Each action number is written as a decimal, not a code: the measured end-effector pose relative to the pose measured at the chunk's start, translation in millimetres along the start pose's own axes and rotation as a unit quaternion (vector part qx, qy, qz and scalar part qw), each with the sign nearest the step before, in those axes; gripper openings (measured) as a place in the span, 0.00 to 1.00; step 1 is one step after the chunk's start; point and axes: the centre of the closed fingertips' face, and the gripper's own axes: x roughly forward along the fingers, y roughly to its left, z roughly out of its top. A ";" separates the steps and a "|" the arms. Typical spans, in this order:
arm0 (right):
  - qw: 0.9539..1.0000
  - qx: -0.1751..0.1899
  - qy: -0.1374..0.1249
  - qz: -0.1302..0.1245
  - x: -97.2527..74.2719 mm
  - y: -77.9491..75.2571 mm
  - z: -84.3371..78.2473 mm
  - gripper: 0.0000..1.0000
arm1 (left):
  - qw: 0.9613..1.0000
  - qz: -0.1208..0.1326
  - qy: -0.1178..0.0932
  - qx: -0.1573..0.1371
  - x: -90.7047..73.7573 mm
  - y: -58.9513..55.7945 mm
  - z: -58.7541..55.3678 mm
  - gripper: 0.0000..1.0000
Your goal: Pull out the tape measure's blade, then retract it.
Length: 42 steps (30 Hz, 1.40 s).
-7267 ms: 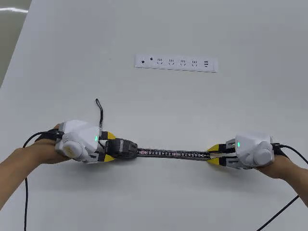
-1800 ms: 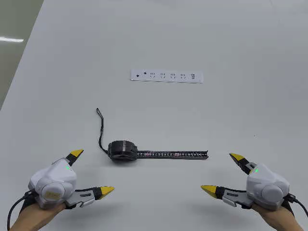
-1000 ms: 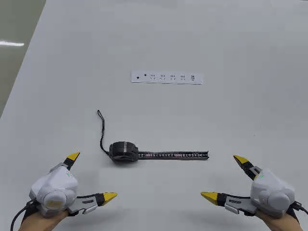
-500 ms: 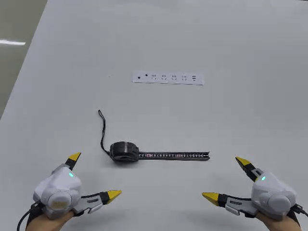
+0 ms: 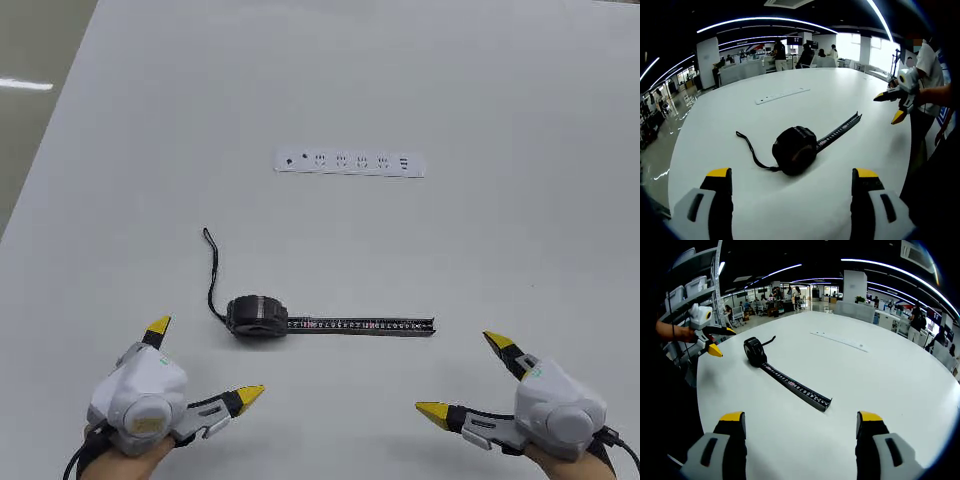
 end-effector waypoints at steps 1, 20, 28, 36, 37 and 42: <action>1.000 -0.001 -0.001 0.001 0.2 0.2 0.6 0.91 | 1.000 0.006 0.001 -0.001 0.5 0.7 0.2 0.99; 0.999 -0.044 0.001 0.028 10.8 -10.7 1.0 0.82 | 0.998 0.056 -0.036 -0.007 19.1 -18.0 23.9 0.99; 0.995 -0.087 0.017 0.053 16.2 -20.2 -2.5 0.77 | 0.997 0.071 -0.039 -0.016 25.4 -22.5 24.5 0.99; 0.988 -0.125 0.023 0.090 24.4 -25.0 -2.9 0.66 | 0.994 0.091 -0.050 -0.035 32.8 -24.1 27.3 0.99; 0.987 -0.130 0.022 0.095 25.4 -25.2 -2.3 0.64 | 0.994 0.094 -0.051 -0.037 34.0 -23.6 27.0 0.98; 0.982 -0.147 0.026 0.114 31.0 -28.6 -3.0 0.59 | 0.991 0.106 -0.051 -0.067 41.1 -19.3 23.1 0.96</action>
